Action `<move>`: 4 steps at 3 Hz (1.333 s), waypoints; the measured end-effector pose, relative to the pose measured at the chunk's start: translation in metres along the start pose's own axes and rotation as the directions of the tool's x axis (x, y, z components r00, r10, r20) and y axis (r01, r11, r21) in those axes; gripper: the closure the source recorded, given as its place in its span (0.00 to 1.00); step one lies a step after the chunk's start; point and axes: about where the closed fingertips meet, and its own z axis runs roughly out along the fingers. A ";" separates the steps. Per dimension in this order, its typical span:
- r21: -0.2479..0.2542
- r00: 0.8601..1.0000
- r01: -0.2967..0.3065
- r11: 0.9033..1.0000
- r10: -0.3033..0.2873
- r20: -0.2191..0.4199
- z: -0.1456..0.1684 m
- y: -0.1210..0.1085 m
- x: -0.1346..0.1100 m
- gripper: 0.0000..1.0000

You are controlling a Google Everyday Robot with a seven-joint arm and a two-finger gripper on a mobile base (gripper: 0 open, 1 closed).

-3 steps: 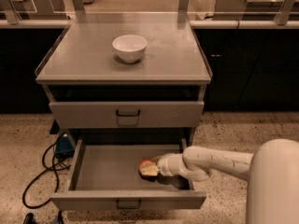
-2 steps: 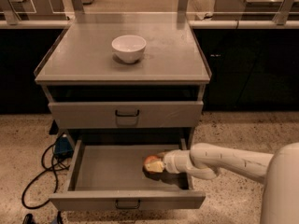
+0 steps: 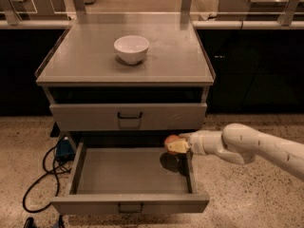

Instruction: Pick apple from middle drawer and place on counter

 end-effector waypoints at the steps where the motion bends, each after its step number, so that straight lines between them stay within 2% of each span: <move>1: 0.012 1.000 0.008 1.000 -0.008 0.017 -0.038 -0.013 -0.049 1.00; 2: 0.029 0.999 0.032 0.999 -0.033 0.031 -0.078 -0.013 -0.105 1.00; 3: 0.029 0.999 0.032 0.999 -0.033 0.031 -0.078 -0.013 -0.105 1.00; 4: 0.078 1.000 0.006 0.997 -0.006 -0.004 -0.102 -0.017 -0.101 1.00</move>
Offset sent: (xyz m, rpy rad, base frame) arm 0.0414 -0.0443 0.1854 -0.0260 -0.0868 -0.0183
